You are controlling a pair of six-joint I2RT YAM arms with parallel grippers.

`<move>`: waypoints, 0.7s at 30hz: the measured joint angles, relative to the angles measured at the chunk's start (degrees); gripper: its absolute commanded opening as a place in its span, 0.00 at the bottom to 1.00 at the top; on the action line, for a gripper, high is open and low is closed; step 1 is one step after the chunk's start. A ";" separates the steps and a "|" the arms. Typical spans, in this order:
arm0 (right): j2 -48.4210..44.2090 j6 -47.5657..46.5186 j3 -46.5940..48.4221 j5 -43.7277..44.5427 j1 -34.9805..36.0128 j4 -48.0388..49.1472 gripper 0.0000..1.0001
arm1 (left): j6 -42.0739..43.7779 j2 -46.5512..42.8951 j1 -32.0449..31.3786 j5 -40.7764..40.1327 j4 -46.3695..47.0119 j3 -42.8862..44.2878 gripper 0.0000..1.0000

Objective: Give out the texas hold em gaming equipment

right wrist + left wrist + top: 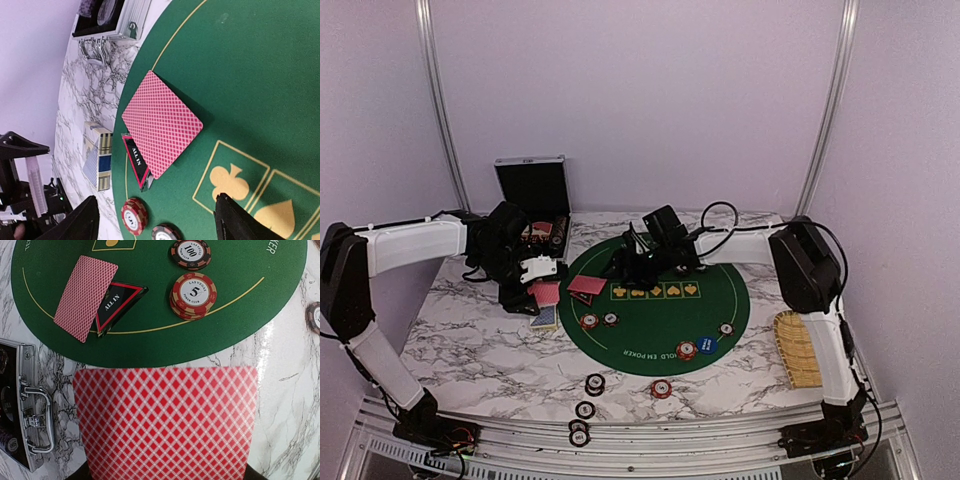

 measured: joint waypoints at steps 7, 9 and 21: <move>-6.84 4.96 -7.69 -3.26 1.20 8.92 0.88 | -1.55 0.00 -0.07 1.05 -0.92 1.42 0.03; -6.86 6.58 -7.69 -4.48 2.25 11.72 0.88 | -1.81 0.00 -0.07 1.51 -0.90 1.90 0.02; -6.14 16.02 -8.79 -10.67 6.69 23.41 0.85 | -2.51 0.00 -0.79 2.47 -1.20 2.73 0.02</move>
